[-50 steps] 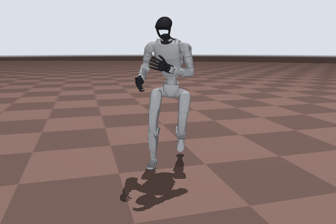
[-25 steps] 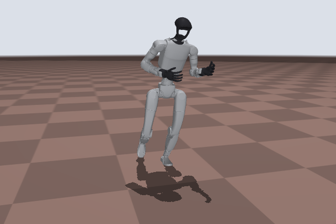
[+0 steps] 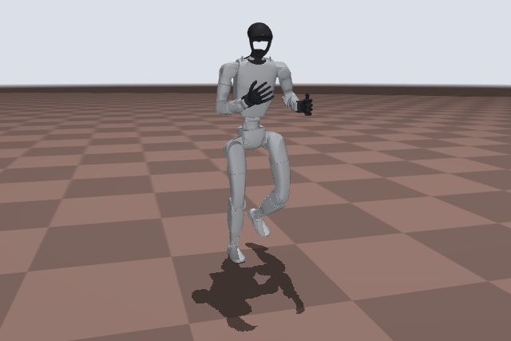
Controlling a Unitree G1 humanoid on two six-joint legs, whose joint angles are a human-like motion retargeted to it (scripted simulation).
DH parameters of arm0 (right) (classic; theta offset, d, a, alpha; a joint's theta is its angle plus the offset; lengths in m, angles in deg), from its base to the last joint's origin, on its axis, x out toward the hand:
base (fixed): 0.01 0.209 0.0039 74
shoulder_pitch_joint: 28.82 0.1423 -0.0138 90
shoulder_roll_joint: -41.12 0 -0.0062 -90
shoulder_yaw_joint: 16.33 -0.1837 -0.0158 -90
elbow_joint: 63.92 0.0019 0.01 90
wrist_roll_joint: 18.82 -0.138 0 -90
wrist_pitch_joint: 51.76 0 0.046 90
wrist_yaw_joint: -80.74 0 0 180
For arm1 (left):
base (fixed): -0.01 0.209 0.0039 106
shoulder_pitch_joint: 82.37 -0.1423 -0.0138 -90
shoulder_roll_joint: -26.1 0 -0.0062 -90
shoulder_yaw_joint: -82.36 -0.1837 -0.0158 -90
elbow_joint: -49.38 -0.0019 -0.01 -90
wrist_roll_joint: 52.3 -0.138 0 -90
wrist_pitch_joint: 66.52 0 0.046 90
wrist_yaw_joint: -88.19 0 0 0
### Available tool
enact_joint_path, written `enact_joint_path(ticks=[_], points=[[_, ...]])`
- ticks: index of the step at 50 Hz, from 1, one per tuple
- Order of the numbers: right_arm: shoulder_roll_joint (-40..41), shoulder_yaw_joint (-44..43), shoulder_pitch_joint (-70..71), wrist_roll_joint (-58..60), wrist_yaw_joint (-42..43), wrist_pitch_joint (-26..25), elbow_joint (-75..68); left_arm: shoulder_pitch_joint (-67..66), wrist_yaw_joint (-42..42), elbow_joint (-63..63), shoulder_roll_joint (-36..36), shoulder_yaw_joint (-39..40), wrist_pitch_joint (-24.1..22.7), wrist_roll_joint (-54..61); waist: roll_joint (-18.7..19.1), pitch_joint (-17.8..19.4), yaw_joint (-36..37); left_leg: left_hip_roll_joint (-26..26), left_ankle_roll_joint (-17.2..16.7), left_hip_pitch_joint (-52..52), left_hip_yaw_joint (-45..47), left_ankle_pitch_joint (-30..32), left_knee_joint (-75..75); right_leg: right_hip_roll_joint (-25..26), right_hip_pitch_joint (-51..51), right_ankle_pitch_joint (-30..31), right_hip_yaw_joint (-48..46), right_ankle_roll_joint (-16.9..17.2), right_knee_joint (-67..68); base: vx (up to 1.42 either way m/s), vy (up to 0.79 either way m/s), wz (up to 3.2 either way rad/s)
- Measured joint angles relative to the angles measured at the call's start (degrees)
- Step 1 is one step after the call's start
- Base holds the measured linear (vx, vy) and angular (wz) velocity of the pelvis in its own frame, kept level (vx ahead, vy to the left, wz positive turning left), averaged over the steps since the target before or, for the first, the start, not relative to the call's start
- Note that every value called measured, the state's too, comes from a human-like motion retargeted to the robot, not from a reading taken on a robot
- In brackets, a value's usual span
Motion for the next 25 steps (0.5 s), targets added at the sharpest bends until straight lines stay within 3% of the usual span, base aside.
enact_joint_path(ticks=[2, 3, 6, 10, 12, 15, 17, 18, 21, 23, 25], points=[[5.2, 2.1, 4.0, 0.1, 0.1, 0.8, 2.7, -10.7, 0.4, 2.7, -6.4, 2.7, -1.8, 8.6, -3.9, -0.9, 10.1, -1.2, 0.2, -3.3, 3.4, -0.3, -8.9, -1.9, 1.8, 2.7, 4.3, 1.6, -2.1, 0.98, -0.08, -1.93], [7.4, 4.3, 6.8, 0.0, 1.9, 1.2, 3.5, -15.0, 2.0, 4.8, -8.0, 3.4, -4.0, 20.7, -5.7, -1.1, 14.7, -2.0, -0.2, -4.4, 4.6, 0.5, -15.3, -2.9, 2.6, 4.4, 6.5, 2.6, -3.1, 0.99, 0.02, -1.84], [6.3, 8.3, 15.0, 2.0, -1.8, 1.0, 5.3, -26.7, -3.4, 4.2, -17.8, 13.9, -1.4, 9.4, -6.7, -1.1, 25.4, -1.5, -4.1, -3.7, 7.2, 3.4, -39.2, -3.2, 6.4, 9.0, 11.4, 4.5, -5.4, 1.01, 0.14, -1.56], [-0.6, 8.0, 18.7, 5.4, -17.2, -2.1, 5.9, -32.6, -14.8, 8.3, -20.3, 29.2, 4.4, 0.9, -1.7, -0.2, 30.1, 1.6, -10.7, 0.2, 11.2, 5.4, -59.3, -0.2, 17.2, 13.7, 13.4, 4.0, -6.9, 1.07, 0.28, -0.40], [-3.4, 7.8, 15.2, 8.1, -22.4, -3.3, 6.3, -28.5, -16.4, 10.9, -18.3, 30.9, 6.0, -4.2, 0.2, 0.5, 26.8, 0.5, -10.0, 1.5, 7.6, 7.0, -56.3, 0.6, 23.0, 16.6, 11.8, 3.4, -5.8, 1.06, 0.29, 1.20], [-6.2, 7.4, 5.3, 14.5, -21.8, -2.0, 6.2, -12.9, -13.3, 10.3, -13.0, 22.3, 5.3, -6.8, 0.8, 3.7, 20.9, -1.6, -5.4, 5.9, 2.2, -2.4, -45.8, 1.1, 26.0, 20.8, 9.4, 6.7, 6.9, 1.04, 0.23, 1.44], [-8.3, 6.1, -2.4, 19.3, -17.4, -0.5, 4.6, 2.9, -8.4, 5.6, -7.8, 12.2, 3.6, -5.8, -0.7, 4.8, 18.9, -3.0, -3.2, 7.2, 0.9, -6.9, -41.5, 0.1, 18.5, 20.6, 8.7, 10.1, 24.9, 0.98, 0.10, 0.78], [-9.3, 5.6, -6.5, 20.3, -15.3, -0.4, 3.8, 9.9, -4.9, 3.7, -4.8, 8.2, 2.9, -4.5, -1.7, 4.6, 17.6, -3.6, -2.4, 7.5, 0.5, -8.2, -40.4, -0.9, 13.6, 19.1, 8.2, 10.1, 32.8, 0.94, 0.05, 0.55], [-14.7, 2.8, -19.0, 12.7, -14.1, -0.5, 4.5, 26.7, 5.8, 0.7, 3.9, 0.0, -0.5, 1.2, -1.1, 2.7, 10.1, -3.1, -2.4, 9.7, -1.2, -9.4, -41.0, -3.1, 1.2, 11.1, 4.8, 5.1, 44.7, 0.91, 0.00, 0.62], [-20.8, 0.4, -25.5, 3.1, -16.6, -0.6, 6.7, 34.3, 10.2, 0.6, 8.4, -3.3, -3.6, 6.3, 1.7, 1.6, 2.4, -1.3, -3.6, 12.5, -3.3, -7.8, -43.6, -2.9, -4.0, 6.9, 1.3, 2.1, 43.7, 0.90, -0.05, 0.89], [-28.0, -2.1, -29.7, -5.8, -19.2, -0.9, 8.2, 40.1, 12.0, 0.5, 11.2, -6.0, -6.2, 12.0, 5.2, 1.1, -5.8, 1.0, -5.0, 15.7, -5.8, -4.7, -46.9, -1.8, -7.3, 5.0, -2.3, 1.2, 36.4, 0.91, -0.13, 0.85]])
